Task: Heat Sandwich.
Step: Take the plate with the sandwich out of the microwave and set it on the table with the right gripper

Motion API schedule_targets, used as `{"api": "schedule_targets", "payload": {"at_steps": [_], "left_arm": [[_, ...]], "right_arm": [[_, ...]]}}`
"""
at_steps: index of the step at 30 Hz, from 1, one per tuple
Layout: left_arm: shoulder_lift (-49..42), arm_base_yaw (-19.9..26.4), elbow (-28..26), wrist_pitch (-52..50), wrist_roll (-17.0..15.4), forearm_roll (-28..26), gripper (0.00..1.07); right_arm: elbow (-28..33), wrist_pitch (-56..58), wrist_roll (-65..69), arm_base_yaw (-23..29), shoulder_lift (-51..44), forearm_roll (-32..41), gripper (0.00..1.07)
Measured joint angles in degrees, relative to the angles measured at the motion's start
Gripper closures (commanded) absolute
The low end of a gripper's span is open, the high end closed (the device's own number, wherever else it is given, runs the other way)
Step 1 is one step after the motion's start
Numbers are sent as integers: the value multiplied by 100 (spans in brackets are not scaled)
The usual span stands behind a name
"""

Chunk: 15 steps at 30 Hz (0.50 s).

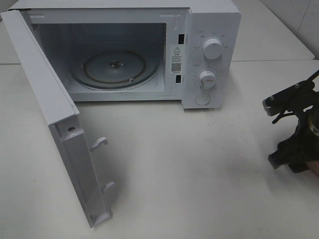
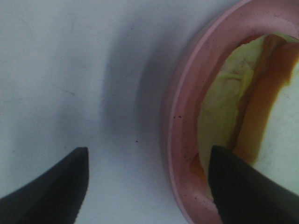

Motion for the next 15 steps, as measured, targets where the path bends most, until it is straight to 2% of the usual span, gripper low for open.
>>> {"api": "schedule_targets", "payload": {"at_steps": [1,2,5,9,10,15], "left_arm": [[0,0,0,0,0,0,9],[0,0,0,0,0,0,9],[0,0,0,0,0,0,9],[0,0,0,0,0,0,9],[0,0,0,0,0,0,9],[0,0,0,0,0,0,9]], "right_arm": [[-6,-6,-264,0,-183,309,27],[-6,-6,-264,0,-183,309,27],[-11,103,-900,0,-596,997,28],[-11,229,-1289,0,-940,1467,30],[-11,344,-1576,0,-1169,1805,30],[-11,596,-2263,0,-1868,2412,31]]}}
